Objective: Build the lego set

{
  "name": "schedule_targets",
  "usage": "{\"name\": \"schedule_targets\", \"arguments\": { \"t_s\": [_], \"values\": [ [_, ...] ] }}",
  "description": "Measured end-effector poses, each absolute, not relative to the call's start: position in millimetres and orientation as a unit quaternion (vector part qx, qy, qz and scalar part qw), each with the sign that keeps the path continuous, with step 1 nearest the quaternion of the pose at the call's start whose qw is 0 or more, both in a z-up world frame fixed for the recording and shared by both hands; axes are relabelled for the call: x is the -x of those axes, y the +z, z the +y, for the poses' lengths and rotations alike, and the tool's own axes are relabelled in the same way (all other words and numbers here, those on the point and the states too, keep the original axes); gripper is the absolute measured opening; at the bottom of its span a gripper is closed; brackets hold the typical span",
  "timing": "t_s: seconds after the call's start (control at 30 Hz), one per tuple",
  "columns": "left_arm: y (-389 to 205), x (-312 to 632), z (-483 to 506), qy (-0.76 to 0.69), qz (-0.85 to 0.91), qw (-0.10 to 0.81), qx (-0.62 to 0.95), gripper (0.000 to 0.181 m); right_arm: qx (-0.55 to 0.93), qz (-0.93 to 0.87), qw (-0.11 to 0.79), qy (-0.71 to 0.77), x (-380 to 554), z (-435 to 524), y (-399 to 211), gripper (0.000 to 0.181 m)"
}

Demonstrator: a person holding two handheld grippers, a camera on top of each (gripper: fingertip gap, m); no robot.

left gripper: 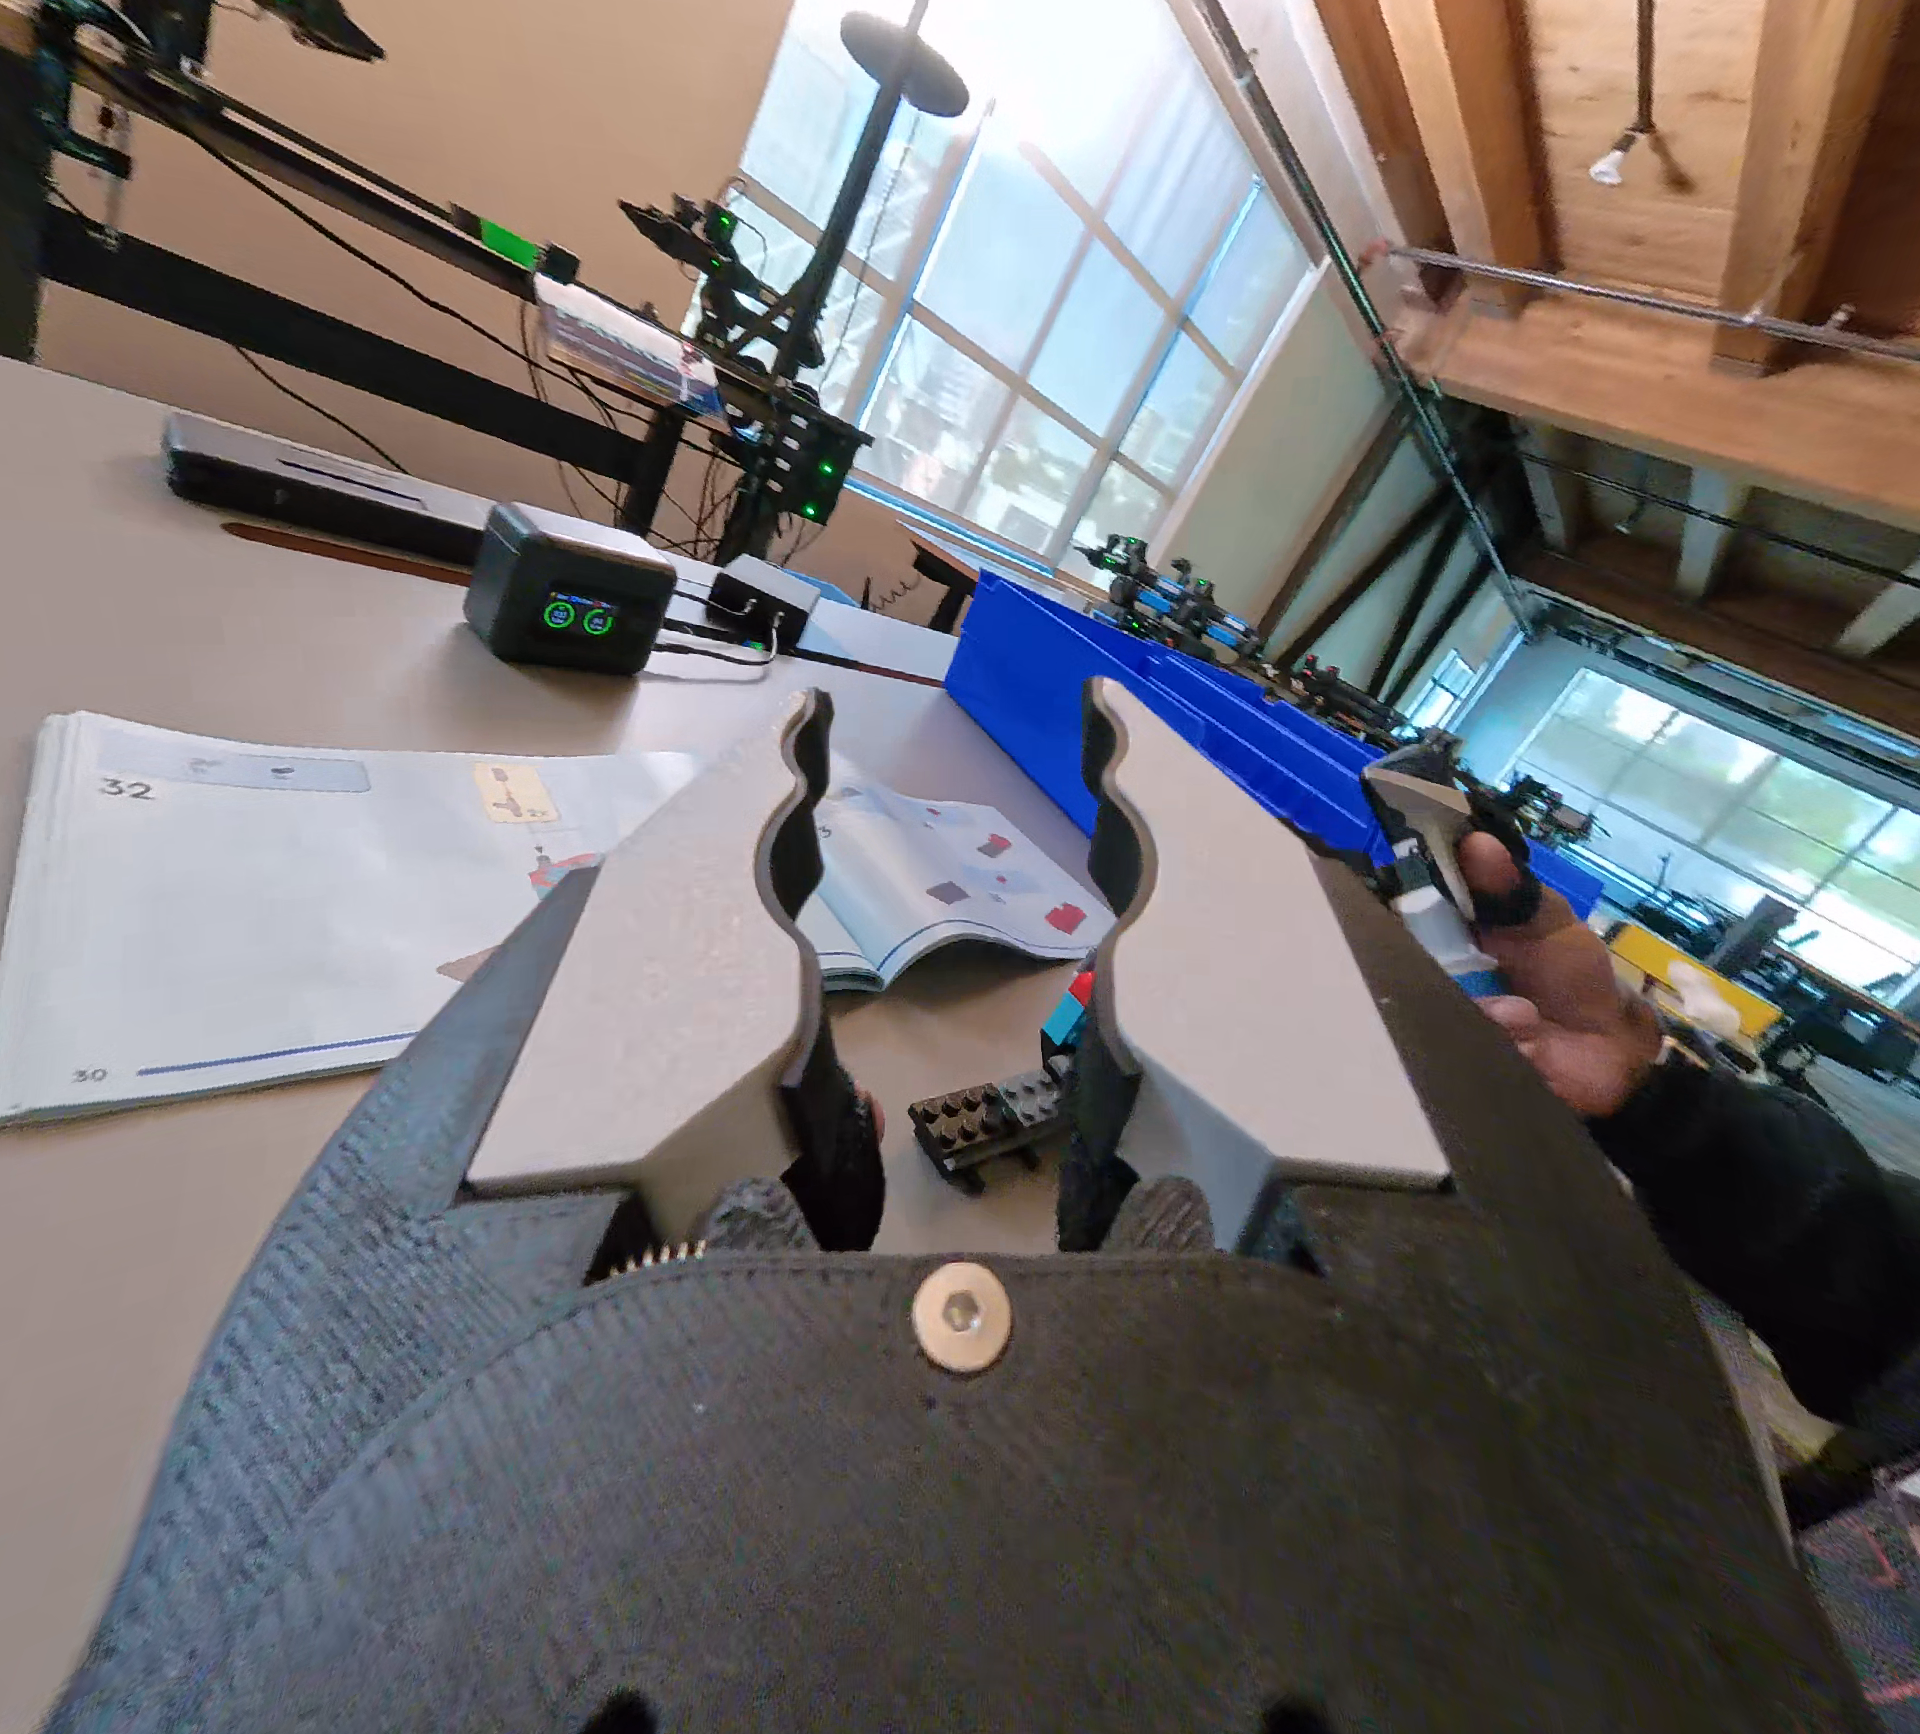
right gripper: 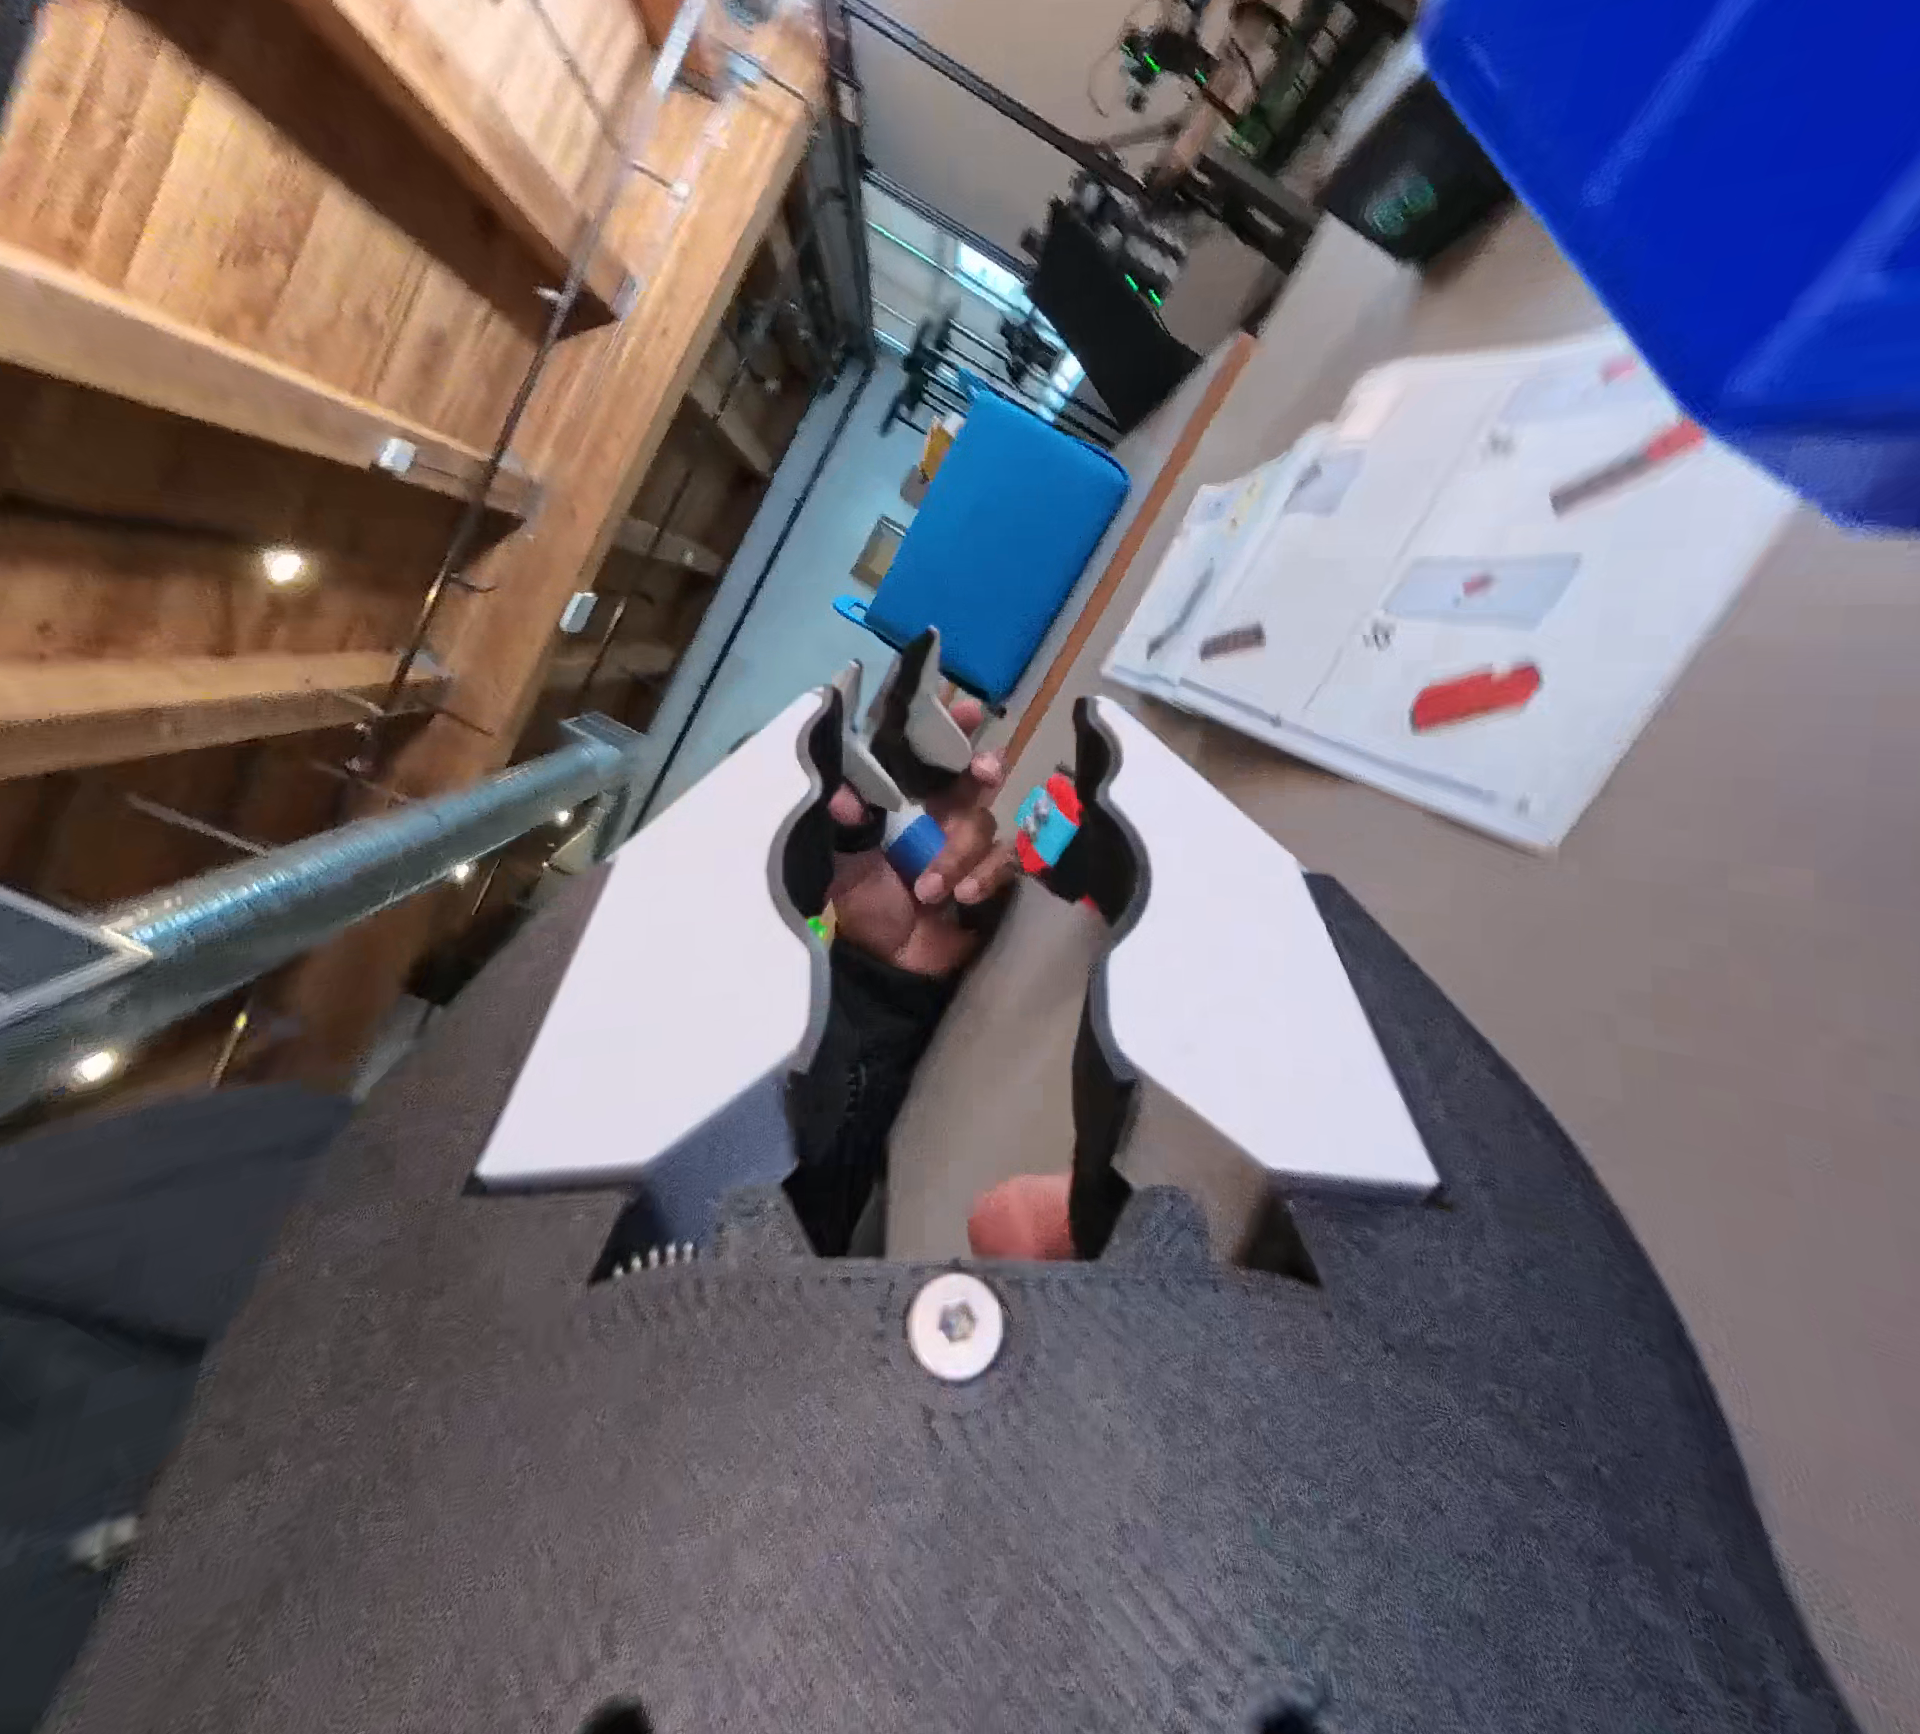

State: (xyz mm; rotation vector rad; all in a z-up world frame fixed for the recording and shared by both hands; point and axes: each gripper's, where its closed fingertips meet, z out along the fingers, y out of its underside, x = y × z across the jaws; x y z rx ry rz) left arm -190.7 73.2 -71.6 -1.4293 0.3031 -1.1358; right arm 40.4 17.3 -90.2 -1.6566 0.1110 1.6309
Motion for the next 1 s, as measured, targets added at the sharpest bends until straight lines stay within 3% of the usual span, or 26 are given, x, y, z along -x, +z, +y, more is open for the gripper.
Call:
{"name": "schedule_targets", "arguments": {
  "t_s": [0.1,0.17,0.3,0.43,0.53,0.83,1.0],
  "values": [
    [-72,190,71,-0.482,0.12,0.609,0.619,0.049,0.729,0.01,0.302,0.614,-16,4,-98,0.044],
    [-71,188,69,-0.477,0.119,0.613,0.618,0.049,0.793,-0.118,0.255,0.541,8,-18,-95,0.045],
    [-69,191,67,-0.476,0.113,0.622,0.612,0.049,0.839,-0.388,0.262,0.279,31,-40,-73,0.054],
    [-67,193,67,-0.475,0.11,0.627,0.607,0.049,0.759,-0.585,0.287,0.02,47,-52,-28,0.057],
    [-68,191,66,-0.476,0.114,0.625,0.608,0.048,0.695,-0.65,0.294,-0.093,56,-65,-5,0.057],
    [-61,193,58,-0.487,0.125,0.638,0.583,0.048,0.633,-0.683,0.273,-0.24,50,-61,-5,0.061],
    [-61,191,58,-0.489,0.127,0.634,0.585,0.048,0.639,-0.689,0.276,-0.201,49,-59,-13,0.061]
  ]
}}
